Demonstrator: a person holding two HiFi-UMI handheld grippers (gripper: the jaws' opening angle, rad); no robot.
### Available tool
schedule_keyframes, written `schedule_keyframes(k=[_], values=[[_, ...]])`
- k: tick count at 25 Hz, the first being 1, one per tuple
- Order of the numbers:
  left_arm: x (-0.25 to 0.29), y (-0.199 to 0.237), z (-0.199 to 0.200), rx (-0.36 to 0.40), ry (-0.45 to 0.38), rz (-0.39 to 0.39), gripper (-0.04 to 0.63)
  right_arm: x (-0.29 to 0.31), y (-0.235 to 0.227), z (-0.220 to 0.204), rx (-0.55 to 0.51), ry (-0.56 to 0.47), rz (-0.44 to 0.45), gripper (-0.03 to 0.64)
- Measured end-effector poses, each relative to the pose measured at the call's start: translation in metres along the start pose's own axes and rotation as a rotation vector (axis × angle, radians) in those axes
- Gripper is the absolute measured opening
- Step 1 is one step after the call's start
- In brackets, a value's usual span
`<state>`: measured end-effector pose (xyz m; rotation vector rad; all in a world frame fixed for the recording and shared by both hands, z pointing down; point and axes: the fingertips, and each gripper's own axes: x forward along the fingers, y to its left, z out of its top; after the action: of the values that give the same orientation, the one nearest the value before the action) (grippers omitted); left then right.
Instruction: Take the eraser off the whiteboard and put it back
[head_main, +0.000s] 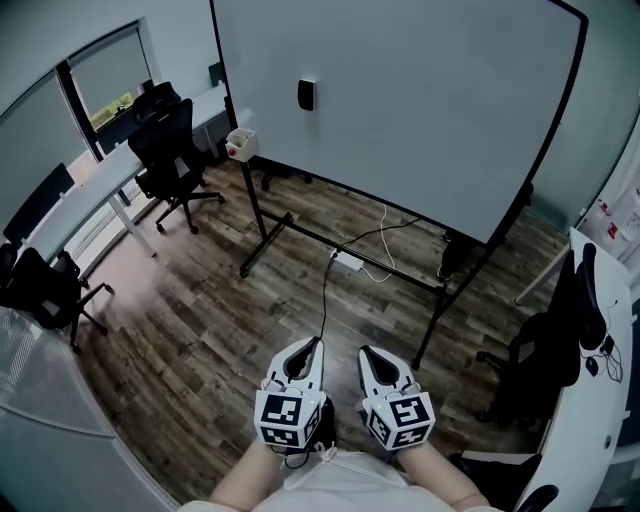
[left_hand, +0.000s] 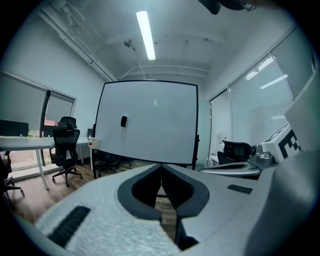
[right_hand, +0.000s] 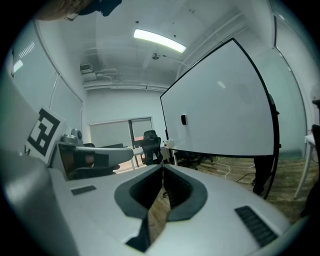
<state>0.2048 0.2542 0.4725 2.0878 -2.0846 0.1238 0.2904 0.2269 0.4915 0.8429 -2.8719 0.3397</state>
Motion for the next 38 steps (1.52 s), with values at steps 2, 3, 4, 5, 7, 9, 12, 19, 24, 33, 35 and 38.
schedule_keyframes(k=[2,3,4,5,7,9,12,19,24,33,35,38], values=[[0.016,0.014,0.001,-0.004,0.0,-0.004,0.018,0.019,-0.003,0.001,-0.008,0.007,0.0,0.028],[0.025,0.022,0.003,-0.006,-0.001,-0.008,0.018,0.03,-0.006,0.003,-0.01,0.008,0.0,0.028],[0.035,0.031,0.006,-0.006,-0.004,-0.012,0.018,0.043,-0.008,0.007,-0.011,0.008,-0.002,0.028],[0.046,0.041,0.011,-0.006,-0.008,-0.017,0.018,0.057,-0.011,0.012,-0.012,0.004,-0.004,0.028],[0.067,0.063,0.021,-0.011,-0.017,-0.025,0.018,0.085,-0.017,0.024,-0.018,-0.004,-0.014,0.028],[0.088,0.088,0.032,-0.021,-0.029,-0.029,0.018,0.113,-0.023,0.036,-0.027,-0.011,-0.028,0.028],[0.124,0.126,0.05,-0.023,-0.047,-0.037,0.018,0.16,-0.035,0.053,-0.039,-0.017,-0.05,0.028],[0.199,0.202,0.077,0.003,-0.047,-0.064,0.018,0.265,-0.061,0.091,-0.04,-0.054,-0.091,0.028],[0.247,0.24,0.093,0.017,-0.036,-0.081,0.018,0.328,-0.084,0.112,-0.019,-0.06,-0.116,0.028],[0.322,0.295,0.099,-0.035,-0.021,-0.042,0.018,0.415,-0.122,0.124,-0.033,-0.033,-0.091,0.028],[0.34,0.301,0.104,-0.021,-0.024,-0.037,0.018,0.432,-0.13,0.127,-0.034,-0.028,-0.08,0.028],[0.37,0.311,0.118,-0.01,-0.041,-0.026,0.018,0.458,-0.151,0.141,-0.042,-0.037,-0.083,0.028]])
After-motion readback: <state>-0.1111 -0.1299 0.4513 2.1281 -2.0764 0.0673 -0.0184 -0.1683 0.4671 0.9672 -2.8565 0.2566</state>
